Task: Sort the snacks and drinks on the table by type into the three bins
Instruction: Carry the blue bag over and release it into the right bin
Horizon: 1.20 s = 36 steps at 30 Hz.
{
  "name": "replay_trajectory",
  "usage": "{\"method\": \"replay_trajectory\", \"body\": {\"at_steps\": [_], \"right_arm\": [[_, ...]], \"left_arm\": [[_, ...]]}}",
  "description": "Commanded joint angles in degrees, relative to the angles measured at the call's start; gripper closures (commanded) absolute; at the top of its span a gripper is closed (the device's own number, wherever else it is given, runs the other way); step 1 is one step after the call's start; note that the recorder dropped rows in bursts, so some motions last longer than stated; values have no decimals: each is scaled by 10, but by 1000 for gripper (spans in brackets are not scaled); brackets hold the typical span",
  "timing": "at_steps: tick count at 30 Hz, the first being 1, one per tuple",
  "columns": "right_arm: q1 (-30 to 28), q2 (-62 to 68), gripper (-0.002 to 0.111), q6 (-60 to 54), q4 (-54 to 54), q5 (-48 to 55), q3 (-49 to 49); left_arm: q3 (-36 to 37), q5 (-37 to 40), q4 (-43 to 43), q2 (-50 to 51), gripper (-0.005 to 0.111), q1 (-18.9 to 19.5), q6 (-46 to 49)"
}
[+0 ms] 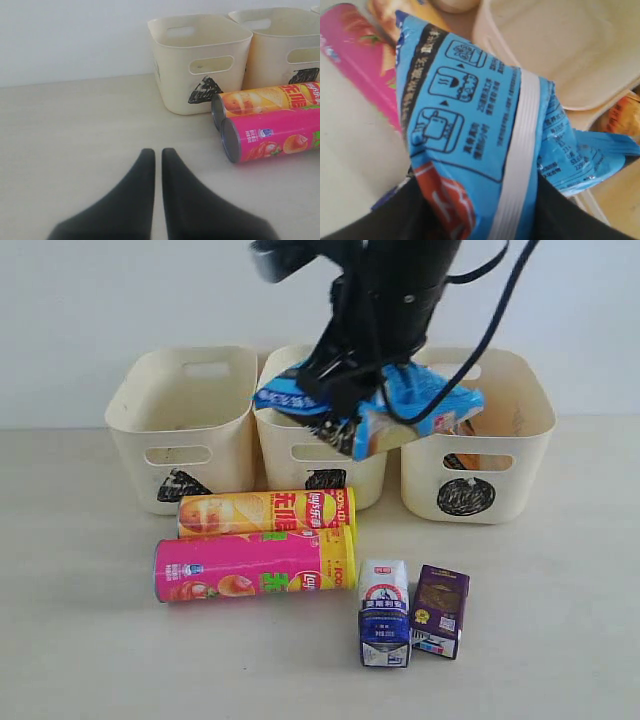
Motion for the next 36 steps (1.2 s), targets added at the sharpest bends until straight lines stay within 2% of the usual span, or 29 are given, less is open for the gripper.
{"method": "replay_trajectory", "body": {"at_steps": [1,7,14,24,25,27,30,32,36], "right_arm": [[-69,-8,108,5,-7,-32,0],[-150,-6,108,61,10,-123,0],[-221,39,108,85,167,-234,0],[-261,141,107,127,211,-364,0],[-262,147,104,128,211,-368,0],[-264,162,83,128,211,-377,0],[-265,167,43,128,202,-381,0],[-265,166,31,112,200,-384,0],[-265,159,32,87,199,-384,0]], "left_arm": [[-2,-2,2,-2,103,2,-5],[-2,-2,2,-2,103,2,-5],[-2,-2,2,-2,103,2,-5],[-2,-2,2,-2,103,2,-5],[-2,-2,2,-2,103,2,-5],[-2,-2,2,-2,103,2,-5],[-2,0,2,-2,103,2,-5],[-2,0,2,-2,103,2,-5],[-2,0,2,-2,103,2,-5]]}}
